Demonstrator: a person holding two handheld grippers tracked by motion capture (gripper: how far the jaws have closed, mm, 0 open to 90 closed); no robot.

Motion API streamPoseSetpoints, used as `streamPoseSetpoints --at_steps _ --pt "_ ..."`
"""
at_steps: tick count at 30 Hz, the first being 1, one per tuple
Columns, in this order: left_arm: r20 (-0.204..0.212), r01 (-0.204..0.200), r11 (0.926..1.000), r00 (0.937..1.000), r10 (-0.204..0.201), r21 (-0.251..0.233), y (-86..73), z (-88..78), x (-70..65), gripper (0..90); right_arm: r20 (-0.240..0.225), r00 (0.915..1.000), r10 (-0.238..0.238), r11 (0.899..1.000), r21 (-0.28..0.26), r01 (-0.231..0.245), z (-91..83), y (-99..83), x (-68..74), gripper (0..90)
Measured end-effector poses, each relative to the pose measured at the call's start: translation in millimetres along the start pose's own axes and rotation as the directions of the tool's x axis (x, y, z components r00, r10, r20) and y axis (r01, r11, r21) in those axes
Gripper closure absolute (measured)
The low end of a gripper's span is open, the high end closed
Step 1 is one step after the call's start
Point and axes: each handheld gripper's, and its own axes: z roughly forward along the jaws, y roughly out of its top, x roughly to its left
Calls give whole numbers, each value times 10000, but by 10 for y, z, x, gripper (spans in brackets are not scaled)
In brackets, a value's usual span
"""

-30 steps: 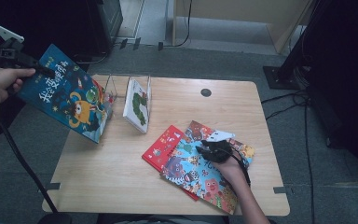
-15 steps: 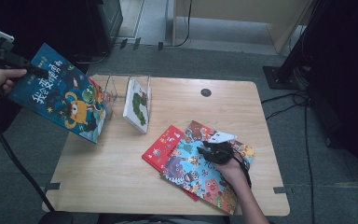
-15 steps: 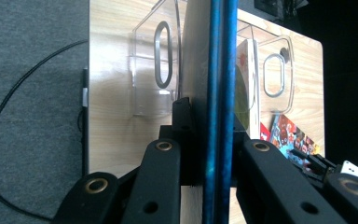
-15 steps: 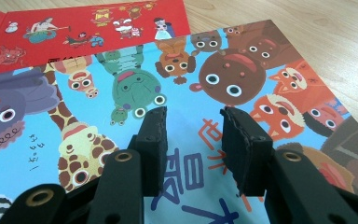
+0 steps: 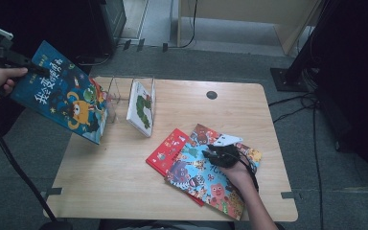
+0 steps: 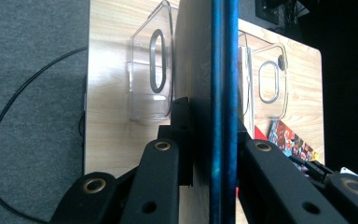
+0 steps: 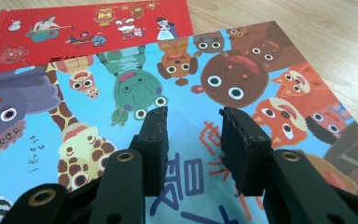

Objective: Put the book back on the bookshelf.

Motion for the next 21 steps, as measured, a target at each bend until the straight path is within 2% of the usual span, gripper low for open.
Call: streamPoseSetpoints --at_steps 5,11,14,17,18,21 --pt "-85 -85 9999 9999 84 -115 33 102 -9 809 -16 10000 -9 10000 60 9 9 13 4 619" --pt "-94 -46 10000 9999 47 84 75 333 -27 806 -34 10000 0 10000 53 1 9 12 3 619" --pt "-159 -83 9999 9998 85 123 82 379 -20 806 -26 10000 -3 10000 50 3 8 11 3 619" --pt "-173 -290 9994 9994 293 162 84 447 -17 803 -34 10000 -4 10000 18 4 9 8 0 619" --pt "-131 -240 9997 9996 240 41 89 448 -12 802 -35 10000 -4 10000 -4 4 10 7 1 619" --pt "-118 -294 9995 9995 295 84 94 453 -3 799 -39 10000 -8 10000 -5 8 10 7 0 619"
